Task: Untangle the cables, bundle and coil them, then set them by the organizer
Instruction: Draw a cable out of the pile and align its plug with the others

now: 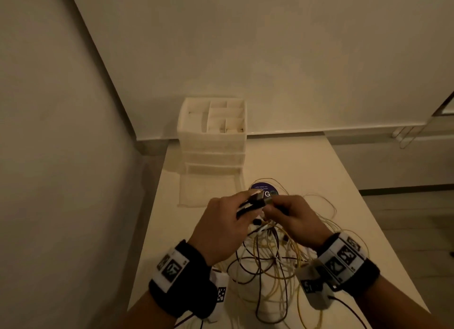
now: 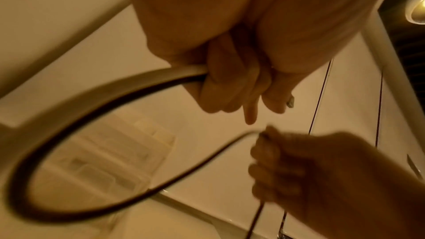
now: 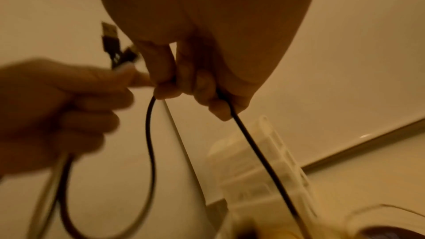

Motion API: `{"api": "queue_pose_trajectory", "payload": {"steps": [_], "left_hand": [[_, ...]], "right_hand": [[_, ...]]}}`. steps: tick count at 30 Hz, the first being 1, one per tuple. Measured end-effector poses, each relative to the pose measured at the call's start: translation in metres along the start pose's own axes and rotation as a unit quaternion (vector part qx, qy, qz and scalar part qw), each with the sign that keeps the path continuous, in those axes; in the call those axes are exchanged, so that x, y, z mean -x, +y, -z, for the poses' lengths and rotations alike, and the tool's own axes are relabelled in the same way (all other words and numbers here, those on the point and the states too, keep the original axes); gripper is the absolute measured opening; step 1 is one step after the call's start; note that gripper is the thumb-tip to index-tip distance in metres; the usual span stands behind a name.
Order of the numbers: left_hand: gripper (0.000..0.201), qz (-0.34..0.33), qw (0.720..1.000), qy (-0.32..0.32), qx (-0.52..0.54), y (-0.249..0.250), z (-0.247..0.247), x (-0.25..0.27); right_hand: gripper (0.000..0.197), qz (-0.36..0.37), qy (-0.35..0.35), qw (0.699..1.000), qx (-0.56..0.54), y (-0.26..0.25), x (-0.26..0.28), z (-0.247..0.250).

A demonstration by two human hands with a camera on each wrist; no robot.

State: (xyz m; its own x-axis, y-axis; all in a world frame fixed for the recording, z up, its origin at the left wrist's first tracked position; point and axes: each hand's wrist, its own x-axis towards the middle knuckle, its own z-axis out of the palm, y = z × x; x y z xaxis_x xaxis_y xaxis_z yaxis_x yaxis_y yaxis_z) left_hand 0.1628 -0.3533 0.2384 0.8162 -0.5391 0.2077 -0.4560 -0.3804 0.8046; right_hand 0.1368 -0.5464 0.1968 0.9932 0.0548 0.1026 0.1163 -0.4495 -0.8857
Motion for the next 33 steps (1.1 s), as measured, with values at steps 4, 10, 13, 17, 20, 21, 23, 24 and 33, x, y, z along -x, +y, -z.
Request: {"api": "queue_pose_trajectory", "payload": {"steps": [4, 10, 13, 17, 20, 21, 23, 24, 33], "left_hand": [[0.013, -0.016, 0.997, 0.072, -0.007, 0.007, -0.015, -0.013], [0.007, -0.030, 0.992, 0.123, -0.001, 0.021, -0.017, -0.016], [0.021, 0.003, 0.981, 0.178, 0.075, 0.030, -0.006, -0.014], [0.028, 0.043, 0.949, 0.276, 0.145, 0.024, 0.027, -0.012], [0.030, 0.037, 0.922, 0.340, 0.181, 0.027, 0.047, -0.007], [0.030, 0.032, 0.909, 0.364, 0.200, 0.028, 0.053, -0.006], [0.028, 0.026, 0.889, 0.411, 0.199, 0.029, 0.059, -0.002], [0.027, 0.024, 0.887, 0.428, 0.172, 0.027, 0.059, 0.000], [0.032, -0.072, 0.955, 0.273, -0.094, 0.035, 0.018, 0.015]], "right_hand": [[0.027, 0.016, 0.002, 0.998, -0.052, -0.027, -0.002, 0.017], [0.031, 0.034, -0.005, 0.993, -0.114, -0.030, 0.007, 0.021], [0.034, 0.037, -0.009, 0.992, -0.120, -0.016, 0.010, 0.011], [0.036, -0.002, -0.001, 0.995, -0.102, 0.030, 0.022, -0.005], [0.034, -0.010, 0.010, 0.997, -0.076, 0.050, 0.022, -0.008], [0.033, -0.016, 0.014, 0.997, -0.076, 0.053, 0.020, -0.008], [0.032, -0.032, 0.028, 0.996, -0.081, 0.059, 0.016, -0.010], [0.033, -0.033, 0.040, 0.995, -0.083, 0.061, 0.014, -0.011], [0.041, 0.004, 0.014, 1.000, -0.020, 0.030, -0.006, 0.010]]}}
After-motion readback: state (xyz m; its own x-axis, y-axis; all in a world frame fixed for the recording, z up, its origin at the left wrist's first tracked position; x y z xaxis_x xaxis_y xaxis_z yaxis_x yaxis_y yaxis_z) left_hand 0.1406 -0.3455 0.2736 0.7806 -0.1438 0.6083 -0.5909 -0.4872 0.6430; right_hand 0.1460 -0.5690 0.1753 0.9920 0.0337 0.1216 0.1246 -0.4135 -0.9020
